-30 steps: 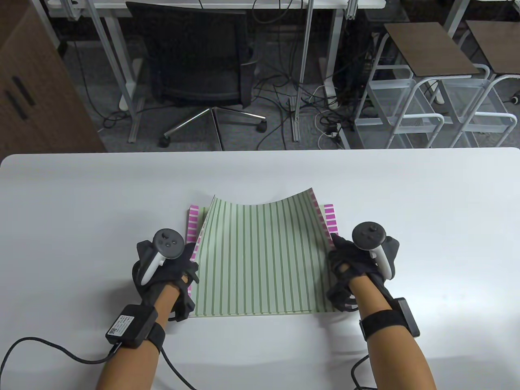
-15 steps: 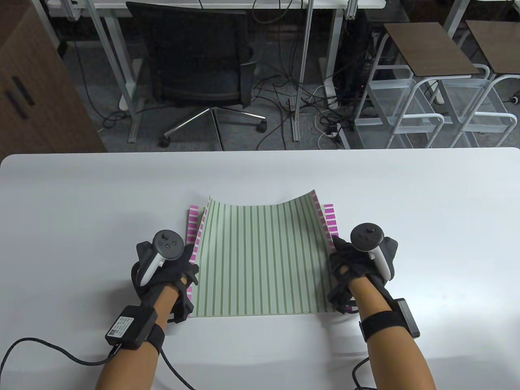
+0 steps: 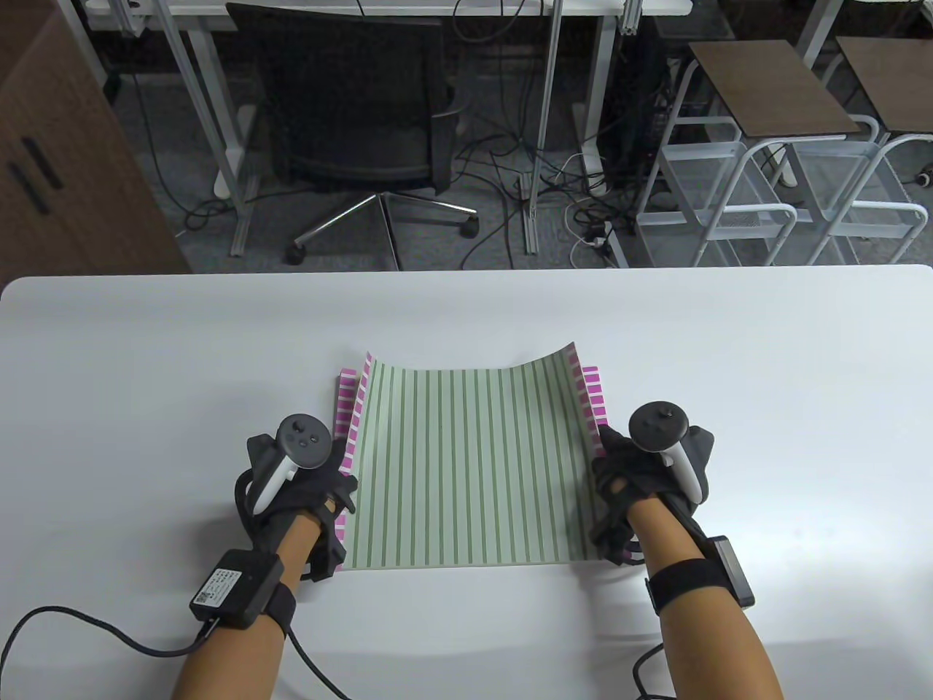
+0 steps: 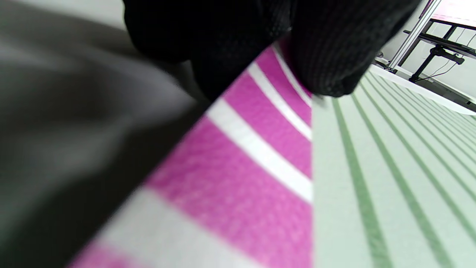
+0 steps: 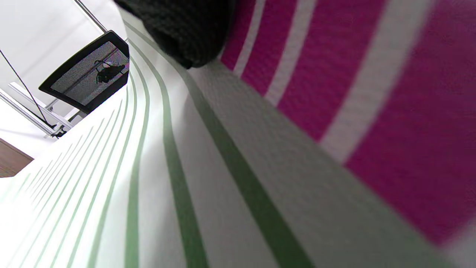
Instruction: Unroll mouse pads and stack together
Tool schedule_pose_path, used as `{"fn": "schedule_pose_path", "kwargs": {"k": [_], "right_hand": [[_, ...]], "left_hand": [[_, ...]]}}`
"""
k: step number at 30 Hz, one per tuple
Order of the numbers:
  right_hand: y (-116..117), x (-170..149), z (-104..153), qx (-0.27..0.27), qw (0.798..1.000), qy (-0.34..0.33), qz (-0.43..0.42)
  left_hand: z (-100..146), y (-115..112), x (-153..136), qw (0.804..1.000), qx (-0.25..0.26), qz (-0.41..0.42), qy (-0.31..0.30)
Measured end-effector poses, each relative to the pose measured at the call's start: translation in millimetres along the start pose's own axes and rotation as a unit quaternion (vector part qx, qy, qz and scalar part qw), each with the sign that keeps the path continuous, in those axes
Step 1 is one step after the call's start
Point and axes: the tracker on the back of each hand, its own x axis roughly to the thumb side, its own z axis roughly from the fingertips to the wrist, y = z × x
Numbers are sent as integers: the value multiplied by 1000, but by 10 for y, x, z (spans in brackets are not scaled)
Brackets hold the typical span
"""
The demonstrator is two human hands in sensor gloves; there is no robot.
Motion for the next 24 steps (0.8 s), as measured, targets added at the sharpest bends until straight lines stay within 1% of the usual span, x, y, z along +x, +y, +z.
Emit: {"fn": "schedule_pose_path", "kwargs": {"k": [2, 4, 5, 6, 7, 8, 9, 11, 12, 13, 15, 17, 18, 19, 20, 21, 24], "right_hand": [[-63, 9, 39, 1, 1000, 9, 4], [-172, 86, 108, -21, 999, -9, 29], [-223, 148, 145, -36, 998, -28, 43], [-277, 276, 216, -53, 994, -64, 74], [-280, 352, 257, -64, 989, -90, 97], [-242, 469, 309, -67, 981, -127, 129], [-188, 542, 340, -60, 976, -145, 152], [59, 693, 375, -10, 958, -175, 226], [162, 713, 369, 11, 953, -185, 242], [319, 717, 348, 50, 947, -188, 255], [517, 671, 308, 107, 938, -176, 278], [603, 602, 262, 149, 928, -152, 307], [557, 566, 255, 169, 934, -144, 278], [530, 542, 246, 164, 940, -135, 266], [482, 483, 237, 177, 937, -116, 276], [453, 454, 238, 181, 934, -114, 286], [263, 230, 265, 178, 930, -110, 302]], "left_hand": [[28, 51, -29, 1000, 5, 4, 14], [90, 155, -9, 999, 37, -8, 15], [132, 228, 29, 997, 69, -23, 0], [180, 309, 93, 995, 91, -43, -26], [203, 340, 139, 993, 92, -51, -53], [230, 356, 213, 990, 84, -61, -97], [242, 346, 266, 987, 73, -76, -122], [238, 241, 358, 979, 18, -145, -140], [214, 183, 364, 976, -9, -169, -138], [167, 99, 345, 972, -51, -191, -128], [75, -44, 259, 969, -106, -197, -108], [-9, -147, 171, 965, -148, -196, -88], [-47, -133, 81, 971, -176, -145, -77], [-59, -149, 52, 975, -171, -117, -77], [-79, -167, 18, 975, -177, -107, -80], [-81, -163, 4, 974, -181, -110, -77], [-95, -166, 7, 974, -185, -108, -74]]}}
